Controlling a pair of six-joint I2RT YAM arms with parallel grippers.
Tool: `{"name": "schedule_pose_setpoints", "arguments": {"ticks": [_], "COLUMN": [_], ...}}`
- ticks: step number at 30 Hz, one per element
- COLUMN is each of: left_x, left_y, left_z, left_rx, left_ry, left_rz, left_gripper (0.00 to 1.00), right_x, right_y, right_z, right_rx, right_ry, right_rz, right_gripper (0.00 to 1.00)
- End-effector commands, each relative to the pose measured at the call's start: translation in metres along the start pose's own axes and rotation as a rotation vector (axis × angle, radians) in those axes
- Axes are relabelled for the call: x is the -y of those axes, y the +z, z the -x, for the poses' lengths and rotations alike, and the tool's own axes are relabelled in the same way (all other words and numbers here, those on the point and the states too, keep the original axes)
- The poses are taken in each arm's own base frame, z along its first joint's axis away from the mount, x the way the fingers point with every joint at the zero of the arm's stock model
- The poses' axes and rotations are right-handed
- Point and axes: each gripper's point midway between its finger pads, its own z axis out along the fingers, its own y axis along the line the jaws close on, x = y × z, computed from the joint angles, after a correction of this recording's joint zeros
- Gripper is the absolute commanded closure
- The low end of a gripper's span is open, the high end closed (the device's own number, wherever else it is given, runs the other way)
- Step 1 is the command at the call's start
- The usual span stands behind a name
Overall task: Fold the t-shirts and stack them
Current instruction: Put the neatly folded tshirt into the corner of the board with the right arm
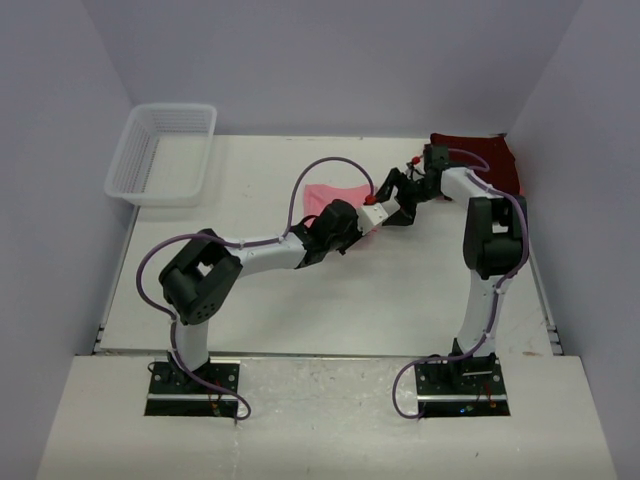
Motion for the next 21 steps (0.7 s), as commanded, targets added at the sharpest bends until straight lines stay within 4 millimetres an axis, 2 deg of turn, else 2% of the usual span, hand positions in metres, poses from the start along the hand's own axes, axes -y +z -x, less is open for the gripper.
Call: {"name": "schedule_pose_setpoints", "arguments": {"ticks": [1, 7, 21], "left_x": [-0.015, -0.017, -0.017], "left_y": [-0.015, -0.017, -0.023], "left_z": [0.045, 0.049, 0.050], "left_rx": [0.106, 0.111, 0.113], "left_ry": [-0.026, -0.029, -0.042], "left_rz": [0.019, 0.018, 0.006], "left_gripper": [1.00, 1.00, 1.00], "right_x": [0.001, -0.002, -0.001], "right_y": [0.008, 0.021, 0.033], "right_z": [-0.005, -0.012, -0.004], "right_rx": [-0.028, -0.059, -0.056], "right_ry": [0.016, 0.027, 0.083], "right_rz": [-0.002, -0.002, -0.026], "right_gripper": [0.22, 0.22, 0.21]}}
